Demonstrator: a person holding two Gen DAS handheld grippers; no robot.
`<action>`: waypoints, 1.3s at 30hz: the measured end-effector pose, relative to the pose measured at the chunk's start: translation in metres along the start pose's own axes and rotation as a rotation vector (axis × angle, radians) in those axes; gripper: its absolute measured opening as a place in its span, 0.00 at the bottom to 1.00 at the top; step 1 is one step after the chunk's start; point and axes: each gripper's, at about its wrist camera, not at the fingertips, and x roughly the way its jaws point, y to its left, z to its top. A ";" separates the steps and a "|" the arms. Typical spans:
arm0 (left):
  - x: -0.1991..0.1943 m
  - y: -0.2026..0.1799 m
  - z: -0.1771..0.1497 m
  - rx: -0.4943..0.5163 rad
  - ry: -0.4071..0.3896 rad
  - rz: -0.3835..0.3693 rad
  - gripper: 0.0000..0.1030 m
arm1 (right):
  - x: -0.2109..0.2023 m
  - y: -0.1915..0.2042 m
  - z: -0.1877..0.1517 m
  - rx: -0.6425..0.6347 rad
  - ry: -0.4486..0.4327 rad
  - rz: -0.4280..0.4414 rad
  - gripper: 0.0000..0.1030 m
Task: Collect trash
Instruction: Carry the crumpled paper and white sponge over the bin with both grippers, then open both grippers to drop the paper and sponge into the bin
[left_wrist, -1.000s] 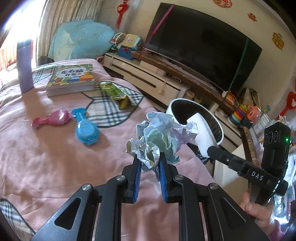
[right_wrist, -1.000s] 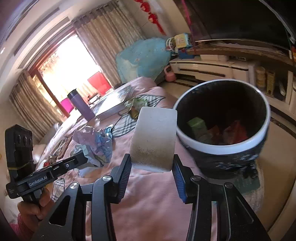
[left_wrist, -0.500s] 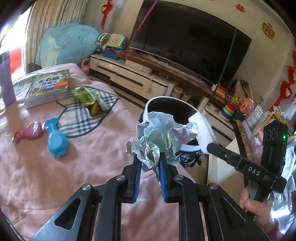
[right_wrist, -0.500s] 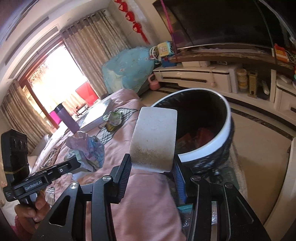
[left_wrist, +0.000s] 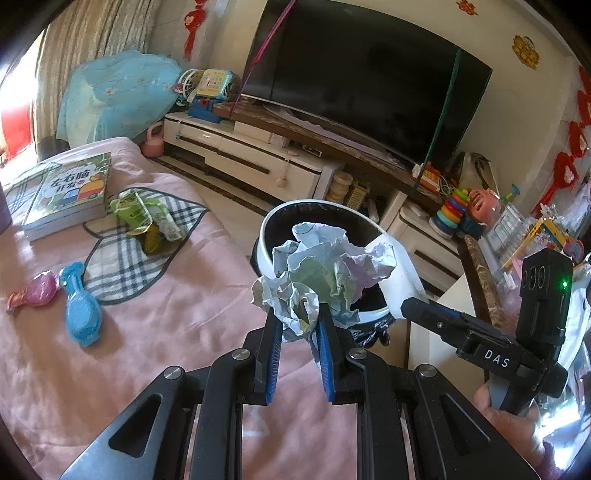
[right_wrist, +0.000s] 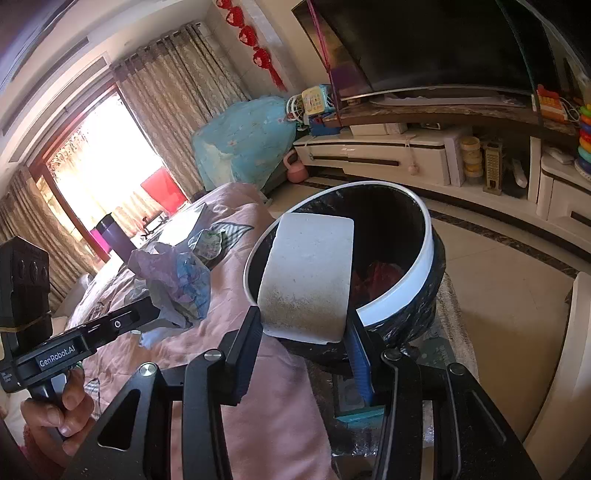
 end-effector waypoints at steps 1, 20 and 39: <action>0.002 -0.002 0.002 0.003 0.000 -0.002 0.17 | 0.000 -0.002 0.001 0.003 0.000 0.000 0.44; 0.042 -0.017 0.026 0.037 0.034 0.005 0.17 | 0.010 -0.014 0.023 -0.004 0.006 -0.029 0.44; 0.090 -0.021 0.051 0.037 0.076 0.012 0.18 | 0.035 -0.024 0.044 -0.038 0.058 -0.077 0.45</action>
